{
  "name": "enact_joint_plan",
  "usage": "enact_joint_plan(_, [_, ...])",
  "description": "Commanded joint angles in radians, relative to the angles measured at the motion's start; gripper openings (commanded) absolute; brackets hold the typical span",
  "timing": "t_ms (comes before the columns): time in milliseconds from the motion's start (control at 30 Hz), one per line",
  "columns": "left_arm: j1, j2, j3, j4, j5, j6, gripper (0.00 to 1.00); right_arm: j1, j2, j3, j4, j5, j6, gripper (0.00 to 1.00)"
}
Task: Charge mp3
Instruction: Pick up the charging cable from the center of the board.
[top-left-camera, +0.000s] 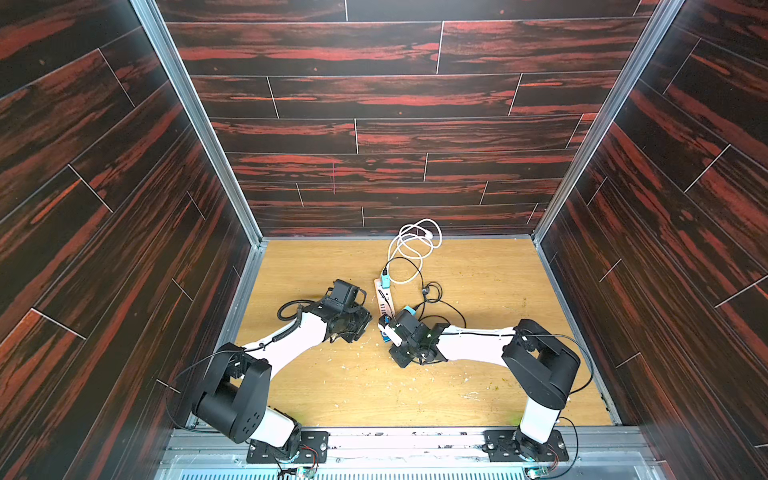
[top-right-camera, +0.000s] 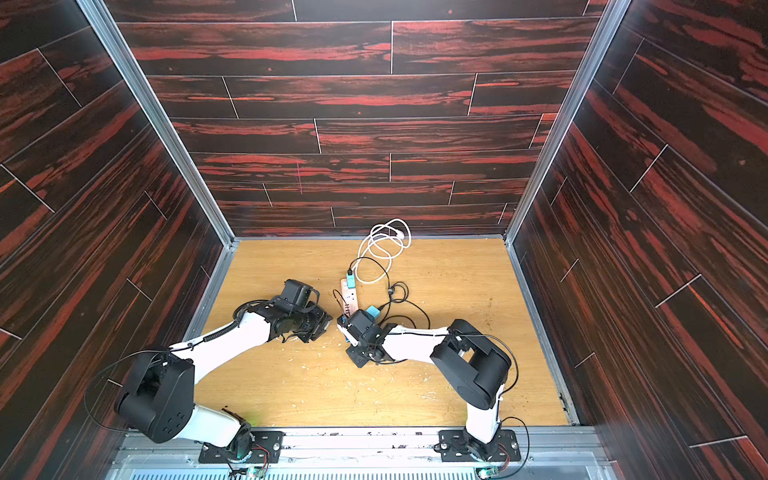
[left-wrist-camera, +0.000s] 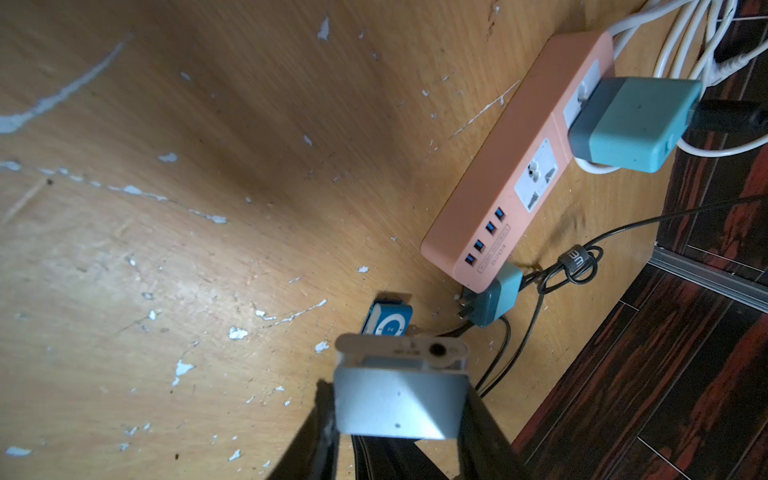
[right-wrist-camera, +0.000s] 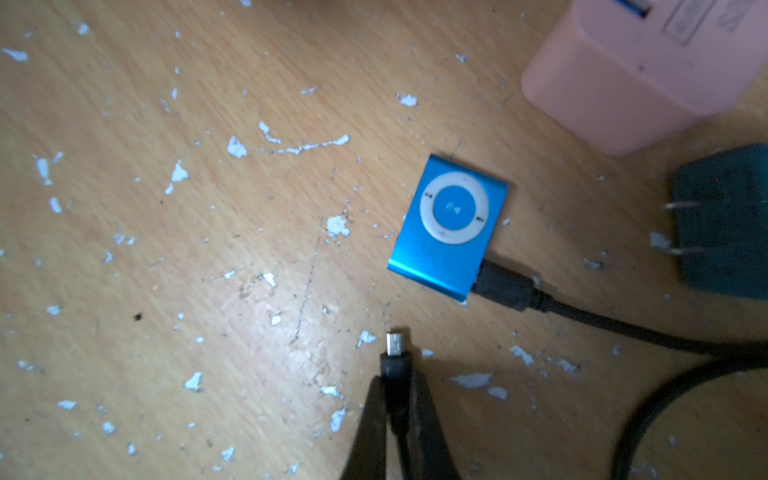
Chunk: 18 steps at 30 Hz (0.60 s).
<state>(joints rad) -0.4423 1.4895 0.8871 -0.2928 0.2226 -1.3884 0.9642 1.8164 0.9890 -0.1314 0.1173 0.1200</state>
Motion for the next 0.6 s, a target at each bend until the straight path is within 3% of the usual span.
enact_joint_plan(0, [0.005, -0.041, -0.022, 0.006, 0.01, 0.001, 0.0, 0.007, -0.093, -0.079, 0.049, -0.114, 0.003, 0.0])
enact_joint_plan(267, [0.005, -0.061, -0.07, 0.069, 0.025, -0.004, 0.0, 0.004, -0.312, -0.217, 0.2, -0.333, 0.006, 0.0])
enact_joint_plan(567, [0.005, -0.122, -0.175, 0.238, 0.059, -0.032, 0.0, 0.004, -0.433, -0.291, 0.285, -0.458, 0.04, 0.0])
